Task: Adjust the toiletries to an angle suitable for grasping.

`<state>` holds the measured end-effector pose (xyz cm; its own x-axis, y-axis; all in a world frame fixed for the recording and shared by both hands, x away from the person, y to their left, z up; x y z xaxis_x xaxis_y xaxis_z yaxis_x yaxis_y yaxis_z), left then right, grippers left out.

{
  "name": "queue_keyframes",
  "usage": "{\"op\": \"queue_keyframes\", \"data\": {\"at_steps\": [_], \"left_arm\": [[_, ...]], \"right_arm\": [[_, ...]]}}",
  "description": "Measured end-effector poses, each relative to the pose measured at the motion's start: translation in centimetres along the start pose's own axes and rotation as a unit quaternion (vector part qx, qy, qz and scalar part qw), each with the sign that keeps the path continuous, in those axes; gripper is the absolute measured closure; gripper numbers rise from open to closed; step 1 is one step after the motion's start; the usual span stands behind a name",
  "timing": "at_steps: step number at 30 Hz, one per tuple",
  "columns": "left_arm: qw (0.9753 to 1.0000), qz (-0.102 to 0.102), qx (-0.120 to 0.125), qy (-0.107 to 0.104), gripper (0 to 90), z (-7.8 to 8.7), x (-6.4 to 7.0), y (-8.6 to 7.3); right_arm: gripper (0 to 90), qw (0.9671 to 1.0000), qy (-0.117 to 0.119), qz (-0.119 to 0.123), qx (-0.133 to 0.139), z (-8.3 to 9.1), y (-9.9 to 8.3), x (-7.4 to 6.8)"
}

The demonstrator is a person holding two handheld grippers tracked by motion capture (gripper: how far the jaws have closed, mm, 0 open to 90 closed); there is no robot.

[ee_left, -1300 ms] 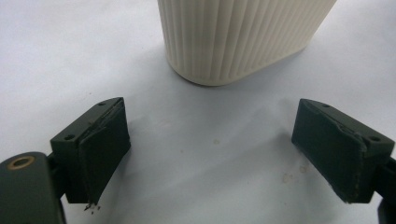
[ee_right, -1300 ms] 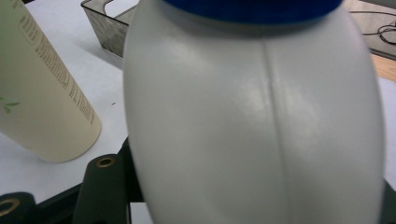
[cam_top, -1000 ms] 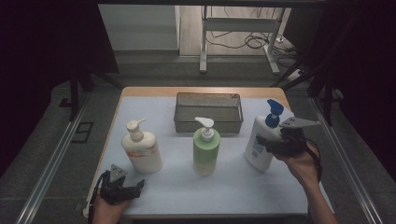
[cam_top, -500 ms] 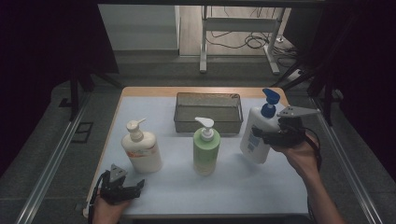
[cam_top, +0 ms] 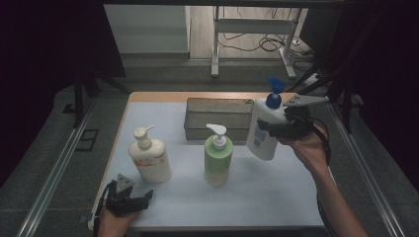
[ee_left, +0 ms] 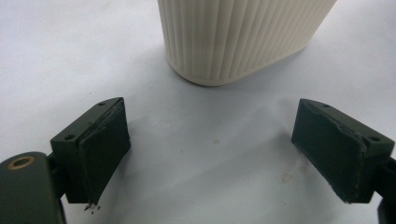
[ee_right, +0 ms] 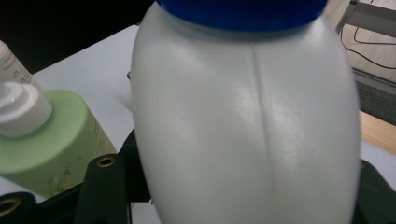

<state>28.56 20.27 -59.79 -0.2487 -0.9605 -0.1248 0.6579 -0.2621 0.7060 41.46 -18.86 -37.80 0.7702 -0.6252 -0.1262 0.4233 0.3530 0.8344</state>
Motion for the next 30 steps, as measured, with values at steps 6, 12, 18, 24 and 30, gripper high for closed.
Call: {"op": "queue_keyframes", "data": {"at_steps": [6,12,18,24,30], "left_arm": [[1.0,0.0,0.0,0.0,10.7,0.0,0.0,0.0],[1.0,0.0,0.0,0.0,10.7,0.0,0.0,0.0],[1.0,0.0,0.0,0.0,10.7,0.0,0.0,0.0],[1.0,0.0,0.0,0.0,10.7,0.0,0.0,0.0],[1.0,0.0,0.0,0.0,10.7,0.0,0.0,0.0]], "right_arm": [[39.5,1.0,0.001,0.004,0.002,-1.0,1.6,0.0],[39.6,1.0,0.004,0.006,0.003,-2.1,2.9,-0.1],[39.6,0.9999,0.003,0.013,0.006,-3.2,4.4,-0.2],[39.6,0.9998,0.006,0.017,0.004,-4.4,5.7,-0.4],[39.7,0.9998,0.01,0.015,0.006,-5.9,6.6,-0.4]]}}
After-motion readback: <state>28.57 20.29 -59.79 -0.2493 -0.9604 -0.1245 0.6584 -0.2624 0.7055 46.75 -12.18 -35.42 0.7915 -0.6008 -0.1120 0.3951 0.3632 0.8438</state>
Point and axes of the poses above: each handheld gripper's, and its own axes: z roughly backward along the jaws, y roughly out of its top, x roughly to its right, the point moved 10 cm from there along -z, roughly forward along the jaws, and after that the axes turned 12 degrees about y, right-handed, at the moved point
